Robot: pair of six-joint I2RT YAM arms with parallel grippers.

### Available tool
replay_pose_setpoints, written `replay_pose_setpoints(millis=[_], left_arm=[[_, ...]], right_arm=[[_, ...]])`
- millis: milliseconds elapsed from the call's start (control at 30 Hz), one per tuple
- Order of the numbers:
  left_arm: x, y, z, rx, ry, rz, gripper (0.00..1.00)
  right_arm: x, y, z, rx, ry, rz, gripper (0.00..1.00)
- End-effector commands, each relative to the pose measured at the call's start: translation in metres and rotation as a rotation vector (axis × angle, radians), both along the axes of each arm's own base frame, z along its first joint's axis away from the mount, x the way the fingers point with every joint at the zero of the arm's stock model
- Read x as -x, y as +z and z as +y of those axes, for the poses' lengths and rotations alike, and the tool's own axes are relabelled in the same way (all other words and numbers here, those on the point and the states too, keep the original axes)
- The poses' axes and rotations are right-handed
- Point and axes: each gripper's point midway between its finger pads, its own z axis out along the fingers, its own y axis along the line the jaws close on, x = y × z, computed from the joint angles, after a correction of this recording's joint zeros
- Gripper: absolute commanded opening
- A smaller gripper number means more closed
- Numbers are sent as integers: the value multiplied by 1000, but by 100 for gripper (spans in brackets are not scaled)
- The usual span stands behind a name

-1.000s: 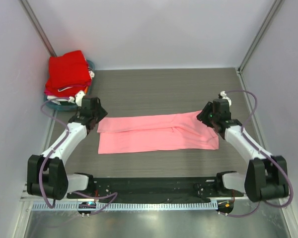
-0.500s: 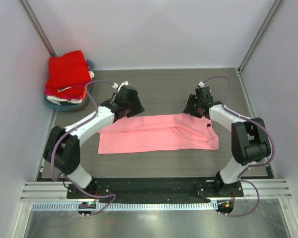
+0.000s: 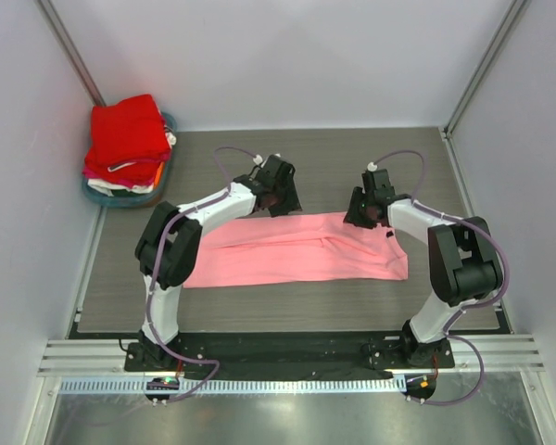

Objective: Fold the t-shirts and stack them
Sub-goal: Fold the tshirt

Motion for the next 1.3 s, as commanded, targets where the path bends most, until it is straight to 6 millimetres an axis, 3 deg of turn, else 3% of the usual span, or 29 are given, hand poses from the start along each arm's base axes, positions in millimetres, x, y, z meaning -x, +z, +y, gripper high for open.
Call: replay_pose_setpoints(millis=[0,100,167,367,533,667,867,900,967,1067,1100,1200,1267], left_arm=[[4,6,-18,42,-40,23,45],[8,-3,-24,36,-56,42,45],[9,-10,-23,23,-56,57,44],[15,-26,-18,-8,-60,83,43],[14,-35,-13,-36,-52,89,42],[15,-37,-13,-43,-54,91,42],[15,-31,-14,-32,-60,82,42],[14,-28,-15,-31,-62,76,42],[15,-22,-17,-28,-72,62,42],[15,-16,-22,-17,-94,47,42],[15,-14,-23,-17,-102,43,42],[18,-3,-35,5,-154,19,42],[19,7,-44,20,-183,-9,42]], right_arm=[[-2,23,11,-52,37,-67,38],[0,22,11,-51,44,-56,13],[4,22,9,-43,38,-55,7],[18,40,12,-83,53,-81,2],[45,42,29,-201,95,-36,2],[65,47,31,-235,85,-27,2],[103,38,27,-262,59,43,7],[109,39,27,-271,64,53,13],[121,35,29,-289,76,82,15],[134,37,33,-321,91,99,34],[138,38,33,-326,95,107,36],[138,50,30,-315,88,77,42],[126,63,19,-267,49,1,45]])
